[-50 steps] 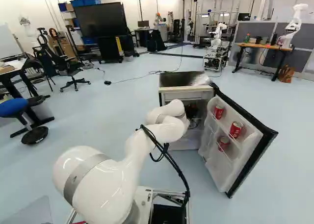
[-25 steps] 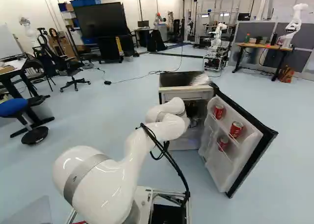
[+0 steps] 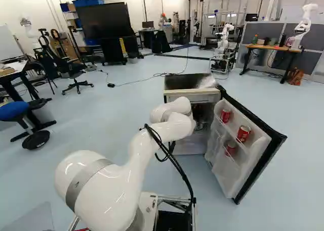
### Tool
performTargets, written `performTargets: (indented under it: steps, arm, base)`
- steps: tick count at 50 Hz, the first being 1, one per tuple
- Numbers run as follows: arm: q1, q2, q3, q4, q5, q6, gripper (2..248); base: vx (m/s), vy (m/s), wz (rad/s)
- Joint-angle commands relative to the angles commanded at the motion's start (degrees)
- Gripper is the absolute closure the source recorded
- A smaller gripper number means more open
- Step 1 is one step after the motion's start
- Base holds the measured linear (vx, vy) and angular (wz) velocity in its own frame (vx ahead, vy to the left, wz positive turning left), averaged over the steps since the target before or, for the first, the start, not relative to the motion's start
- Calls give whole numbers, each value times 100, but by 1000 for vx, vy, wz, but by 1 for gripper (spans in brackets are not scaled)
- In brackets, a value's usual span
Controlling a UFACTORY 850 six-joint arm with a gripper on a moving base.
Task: Grab a drink from the fridge
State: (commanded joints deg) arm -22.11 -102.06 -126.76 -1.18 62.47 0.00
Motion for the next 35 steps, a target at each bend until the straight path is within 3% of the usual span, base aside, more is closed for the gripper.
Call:
performTargets:
  steps: [35]
  arm:
    - [-29, 1286, 2157, 0, 0, 0, 162]
  base:
    - [0, 0, 0]
